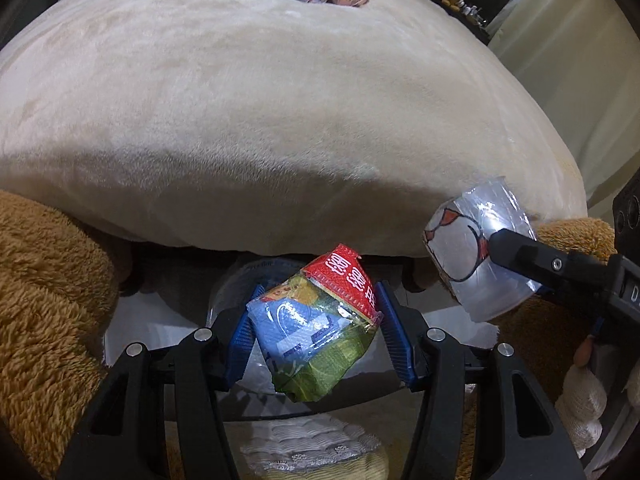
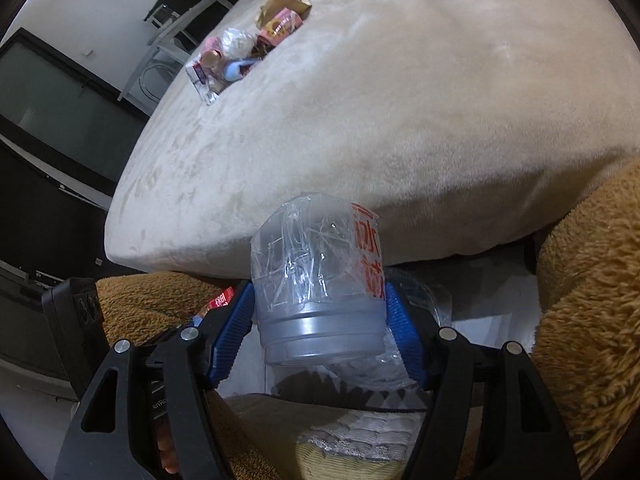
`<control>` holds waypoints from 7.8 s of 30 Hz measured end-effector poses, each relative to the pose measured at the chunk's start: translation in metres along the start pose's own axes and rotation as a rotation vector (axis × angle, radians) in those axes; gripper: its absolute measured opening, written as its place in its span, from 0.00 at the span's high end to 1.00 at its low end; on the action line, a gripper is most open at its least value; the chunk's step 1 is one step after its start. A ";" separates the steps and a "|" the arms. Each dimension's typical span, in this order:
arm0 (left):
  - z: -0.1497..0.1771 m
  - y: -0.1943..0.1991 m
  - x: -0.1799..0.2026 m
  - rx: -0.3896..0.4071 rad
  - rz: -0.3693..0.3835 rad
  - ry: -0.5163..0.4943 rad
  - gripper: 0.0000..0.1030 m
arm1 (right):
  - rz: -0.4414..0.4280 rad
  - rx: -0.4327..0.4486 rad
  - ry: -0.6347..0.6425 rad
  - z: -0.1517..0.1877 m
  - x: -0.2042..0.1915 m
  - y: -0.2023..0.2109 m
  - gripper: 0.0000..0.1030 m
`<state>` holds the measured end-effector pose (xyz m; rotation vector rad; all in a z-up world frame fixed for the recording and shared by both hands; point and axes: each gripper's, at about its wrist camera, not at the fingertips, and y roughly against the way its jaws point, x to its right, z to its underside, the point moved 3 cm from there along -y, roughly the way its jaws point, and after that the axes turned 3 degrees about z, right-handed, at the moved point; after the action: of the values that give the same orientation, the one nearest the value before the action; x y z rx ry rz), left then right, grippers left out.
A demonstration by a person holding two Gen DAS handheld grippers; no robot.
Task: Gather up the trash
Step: 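Carry the wrapper and cup down to the clear bin and release both, then raise both tools back toward the trash pile on the bed, then grasp the white milk carton with the left tool while the right tool grasps the pink snack box, then lower the carton and pink box into the clear bin and open both tools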
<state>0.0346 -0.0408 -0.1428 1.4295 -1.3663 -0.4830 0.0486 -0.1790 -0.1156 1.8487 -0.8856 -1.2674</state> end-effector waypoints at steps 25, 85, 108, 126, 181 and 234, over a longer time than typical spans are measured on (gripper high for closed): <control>0.004 -0.016 -0.016 -0.081 -0.059 0.054 0.25 | -0.015 -0.157 -0.088 0.002 0.011 -0.031 0.27; -0.255 0.062 -0.065 0.441 0.119 -0.245 0.25 | 0.029 0.345 0.553 -0.245 -0.090 -0.042 0.27; -0.302 -0.027 -0.075 0.286 0.014 -0.485 0.26 | 0.176 0.234 0.732 -0.324 -0.099 -0.138 0.27; -0.292 -0.010 -0.066 0.301 0.035 -0.536 0.67 | 0.188 0.275 0.752 -0.305 -0.100 -0.116 0.41; -0.062 0.117 0.021 0.509 0.112 -0.453 0.67 | 0.033 0.459 0.439 -0.055 -0.056 0.078 0.41; 0.027 -0.052 -0.015 -0.222 0.001 -0.187 0.67 | 0.081 -0.229 0.013 0.023 0.029 -0.073 0.41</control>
<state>0.0323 -0.0487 -0.2026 1.2262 -1.4119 -0.7598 0.0449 -0.1700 -0.1969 1.6240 -0.7663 -1.2498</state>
